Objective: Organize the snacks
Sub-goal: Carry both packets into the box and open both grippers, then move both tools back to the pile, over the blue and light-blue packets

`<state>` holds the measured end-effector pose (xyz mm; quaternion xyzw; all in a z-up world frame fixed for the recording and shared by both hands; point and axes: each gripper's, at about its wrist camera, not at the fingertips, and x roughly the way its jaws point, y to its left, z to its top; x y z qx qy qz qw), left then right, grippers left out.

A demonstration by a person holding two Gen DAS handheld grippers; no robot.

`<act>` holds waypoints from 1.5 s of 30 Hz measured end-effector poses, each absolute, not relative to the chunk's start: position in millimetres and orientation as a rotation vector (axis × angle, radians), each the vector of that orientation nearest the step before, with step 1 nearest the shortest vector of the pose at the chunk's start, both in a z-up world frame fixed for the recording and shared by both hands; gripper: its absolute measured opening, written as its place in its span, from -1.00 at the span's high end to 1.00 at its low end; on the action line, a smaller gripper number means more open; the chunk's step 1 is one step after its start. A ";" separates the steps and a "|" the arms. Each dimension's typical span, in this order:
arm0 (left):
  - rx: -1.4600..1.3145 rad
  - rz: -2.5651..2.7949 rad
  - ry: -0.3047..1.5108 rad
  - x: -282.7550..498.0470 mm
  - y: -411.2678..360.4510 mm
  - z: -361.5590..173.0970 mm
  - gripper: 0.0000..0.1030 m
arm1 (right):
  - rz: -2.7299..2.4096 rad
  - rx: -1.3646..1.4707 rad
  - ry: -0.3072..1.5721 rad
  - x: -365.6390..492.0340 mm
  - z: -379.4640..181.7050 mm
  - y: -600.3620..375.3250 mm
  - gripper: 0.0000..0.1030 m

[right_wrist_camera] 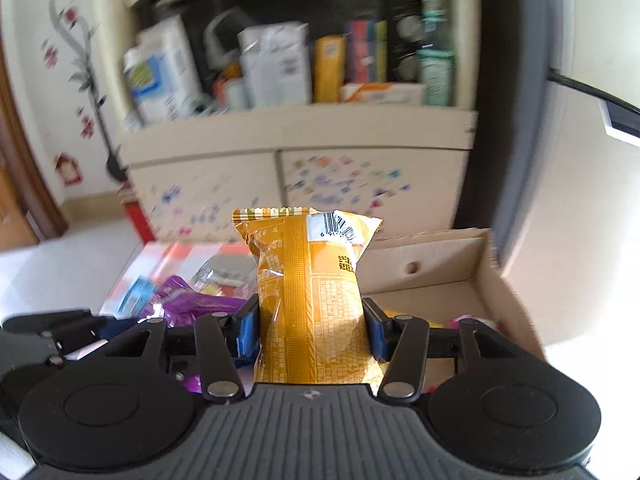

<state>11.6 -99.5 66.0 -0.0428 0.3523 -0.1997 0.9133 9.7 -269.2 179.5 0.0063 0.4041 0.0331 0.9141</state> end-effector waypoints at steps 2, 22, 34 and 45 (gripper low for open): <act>-0.102 -0.440 0.724 15.2 -116.6 69.8 -0.19 | 0.036 0.032 0.821 8.1 184.4 -281.5 -0.13; -0.197 -0.527 0.745 37.0 -209.2 65.4 -0.72 | -0.204 0.177 0.809 4.4 187.6 -338.0 -0.45; -0.139 -0.475 0.763 39.9 -163.0 68.1 -0.80 | -0.158 0.245 0.809 8.1 185.5 -333.6 -0.63; -0.074 -0.375 0.784 47.5 -88.2 65.7 -0.83 | -0.031 0.182 0.819 19.5 181.2 -298.0 -0.74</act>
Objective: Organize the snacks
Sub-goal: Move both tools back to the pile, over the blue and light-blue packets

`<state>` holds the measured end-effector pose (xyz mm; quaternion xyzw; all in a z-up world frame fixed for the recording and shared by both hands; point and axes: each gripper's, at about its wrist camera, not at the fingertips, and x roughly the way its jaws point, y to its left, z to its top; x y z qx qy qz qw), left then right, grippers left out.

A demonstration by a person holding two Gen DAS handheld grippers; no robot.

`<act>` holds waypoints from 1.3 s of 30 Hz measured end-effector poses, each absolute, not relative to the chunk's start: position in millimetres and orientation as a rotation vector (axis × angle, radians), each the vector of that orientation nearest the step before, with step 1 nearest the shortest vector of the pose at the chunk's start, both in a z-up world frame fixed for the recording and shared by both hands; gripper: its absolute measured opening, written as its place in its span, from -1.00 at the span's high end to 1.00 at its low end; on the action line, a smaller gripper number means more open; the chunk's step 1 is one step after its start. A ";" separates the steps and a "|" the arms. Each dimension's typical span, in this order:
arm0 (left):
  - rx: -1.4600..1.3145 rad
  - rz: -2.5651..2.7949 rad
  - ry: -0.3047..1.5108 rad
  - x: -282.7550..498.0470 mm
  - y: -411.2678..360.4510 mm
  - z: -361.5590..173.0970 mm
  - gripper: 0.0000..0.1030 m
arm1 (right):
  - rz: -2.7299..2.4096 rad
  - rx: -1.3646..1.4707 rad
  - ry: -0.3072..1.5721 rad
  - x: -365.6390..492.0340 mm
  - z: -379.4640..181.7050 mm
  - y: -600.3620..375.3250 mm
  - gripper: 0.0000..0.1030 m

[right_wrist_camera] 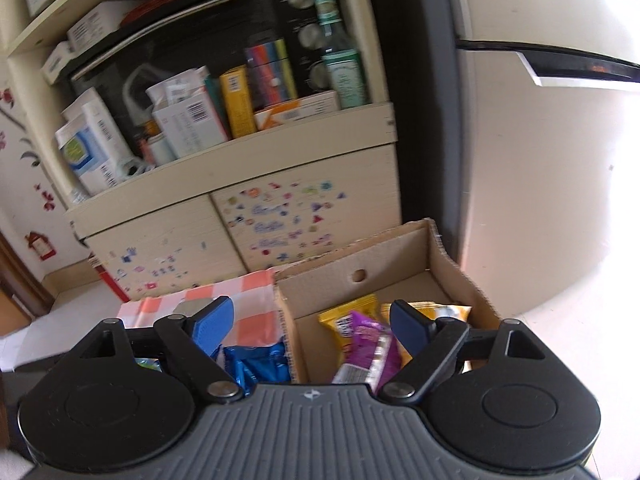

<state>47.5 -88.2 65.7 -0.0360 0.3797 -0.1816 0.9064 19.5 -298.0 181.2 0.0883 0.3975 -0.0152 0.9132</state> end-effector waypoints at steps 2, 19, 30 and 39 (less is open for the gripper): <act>-0.064 -0.347 0.782 51.3 -73.2 65.9 -0.85 | -0.011 0.170 0.823 21.7 179.2 -291.6 -0.75; -0.087 -0.211 0.837 104.1 -23.4 31.9 -0.88 | 0.132 0.131 0.935 45.4 130.9 -233.7 -0.74; -0.073 -0.158 0.899 130.3 19.7 21.3 -0.88 | 0.240 0.080 0.979 57.0 91.8 -191.7 -0.73; -0.042 -0.120 0.977 151.1 39.5 -9.7 -0.88 | 0.241 0.027 1.036 68.8 60.1 -169.7 -0.72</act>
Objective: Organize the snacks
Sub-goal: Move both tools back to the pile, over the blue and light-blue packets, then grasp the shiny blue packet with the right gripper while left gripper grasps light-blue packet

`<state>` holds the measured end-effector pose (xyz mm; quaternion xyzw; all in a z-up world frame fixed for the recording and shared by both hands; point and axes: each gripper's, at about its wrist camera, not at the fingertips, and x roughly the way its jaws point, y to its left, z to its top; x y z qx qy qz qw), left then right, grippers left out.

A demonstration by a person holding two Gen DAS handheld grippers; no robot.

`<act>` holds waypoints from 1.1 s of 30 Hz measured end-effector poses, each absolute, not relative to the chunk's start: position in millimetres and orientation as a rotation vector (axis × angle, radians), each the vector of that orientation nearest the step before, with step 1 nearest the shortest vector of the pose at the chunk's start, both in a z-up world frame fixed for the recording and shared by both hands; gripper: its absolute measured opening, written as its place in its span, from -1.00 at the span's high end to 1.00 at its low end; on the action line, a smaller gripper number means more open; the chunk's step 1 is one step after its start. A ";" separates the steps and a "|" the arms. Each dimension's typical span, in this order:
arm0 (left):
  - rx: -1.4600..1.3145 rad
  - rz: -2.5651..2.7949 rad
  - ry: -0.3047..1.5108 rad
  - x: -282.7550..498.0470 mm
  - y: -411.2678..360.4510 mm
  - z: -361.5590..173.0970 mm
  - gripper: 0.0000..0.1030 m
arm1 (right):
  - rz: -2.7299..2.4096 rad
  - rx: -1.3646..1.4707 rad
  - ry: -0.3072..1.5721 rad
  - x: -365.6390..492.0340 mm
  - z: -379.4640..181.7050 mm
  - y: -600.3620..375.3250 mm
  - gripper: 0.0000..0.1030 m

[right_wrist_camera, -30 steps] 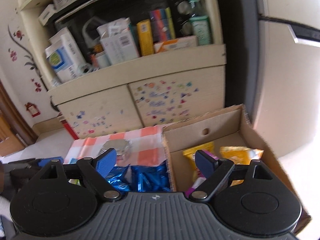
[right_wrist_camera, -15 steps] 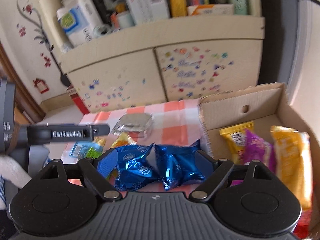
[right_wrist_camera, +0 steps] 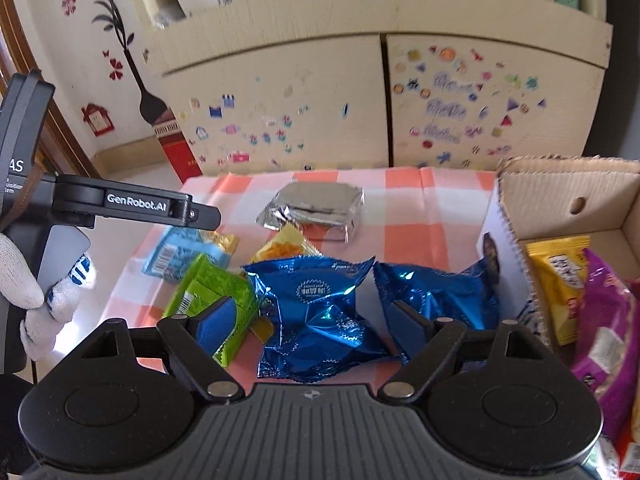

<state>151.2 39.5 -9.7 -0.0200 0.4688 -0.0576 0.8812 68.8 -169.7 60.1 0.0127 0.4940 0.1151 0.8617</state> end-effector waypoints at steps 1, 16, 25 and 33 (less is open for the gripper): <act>-0.047 -0.116 0.986 153.1 40.7 -14.2 -0.88 | 0.241 0.023 1.039 69.3 57.1 -168.2 -0.72; 0.061 -0.125 1.031 162.7 25.3 -47.7 -0.92 | 0.213 -0.030 1.077 81.6 27.4 -151.1 -0.73; 0.062 -0.175 1.015 153.3 26.9 -41.8 -0.55 | 0.205 0.031 1.086 84.4 24.7 -154.5 -0.50; 0.080 -0.176 0.993 148.1 23.6 -34.2 -0.29 | 0.236 -0.009 1.090 79.6 29.6 -146.2 -0.23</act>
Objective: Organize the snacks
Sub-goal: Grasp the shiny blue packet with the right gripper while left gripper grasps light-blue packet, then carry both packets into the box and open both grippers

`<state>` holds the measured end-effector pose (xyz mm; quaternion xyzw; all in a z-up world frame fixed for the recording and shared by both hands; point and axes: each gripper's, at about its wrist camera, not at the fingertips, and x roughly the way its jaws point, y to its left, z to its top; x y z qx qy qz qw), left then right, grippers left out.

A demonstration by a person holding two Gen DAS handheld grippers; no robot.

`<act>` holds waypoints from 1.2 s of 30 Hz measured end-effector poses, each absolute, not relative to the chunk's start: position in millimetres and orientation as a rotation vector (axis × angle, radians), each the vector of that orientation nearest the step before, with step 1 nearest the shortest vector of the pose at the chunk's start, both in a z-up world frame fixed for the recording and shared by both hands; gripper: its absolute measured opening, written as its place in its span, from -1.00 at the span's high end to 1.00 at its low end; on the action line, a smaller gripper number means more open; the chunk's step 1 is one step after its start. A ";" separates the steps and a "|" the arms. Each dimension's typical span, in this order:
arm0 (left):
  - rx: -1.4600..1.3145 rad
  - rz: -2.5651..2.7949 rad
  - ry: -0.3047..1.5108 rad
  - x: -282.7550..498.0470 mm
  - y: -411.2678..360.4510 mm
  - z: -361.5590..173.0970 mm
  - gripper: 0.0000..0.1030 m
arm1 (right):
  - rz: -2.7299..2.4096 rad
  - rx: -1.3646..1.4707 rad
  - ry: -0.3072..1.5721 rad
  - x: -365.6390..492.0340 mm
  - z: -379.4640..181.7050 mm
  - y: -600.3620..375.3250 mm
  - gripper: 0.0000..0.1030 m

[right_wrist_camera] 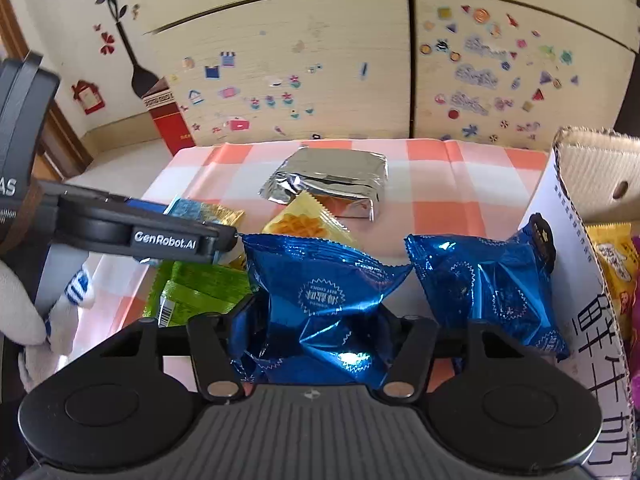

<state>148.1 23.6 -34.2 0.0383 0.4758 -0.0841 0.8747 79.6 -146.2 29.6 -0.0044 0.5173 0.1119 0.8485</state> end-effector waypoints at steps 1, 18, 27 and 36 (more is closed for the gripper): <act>0.084 -0.181 0.991 147.5 22.8 -33.1 -0.25 | 0.237 -0.011 1.092 79.0 29.9 -146.0 -0.22; 0.031 -0.206 0.921 138.9 23.8 -4.2 -0.21 | 0.243 0.000 1.036 74.5 49.6 -149.0 -0.17; 0.047 -0.223 0.848 131.5 14.8 17.0 -0.21 | 0.222 0.015 0.969 75.3 74.0 -158.0 -0.17; 0.030 -0.254 0.785 125.9 -3.8 34.8 -0.21 | 0.205 0.019 0.916 69.8 96.5 -169.7 -0.17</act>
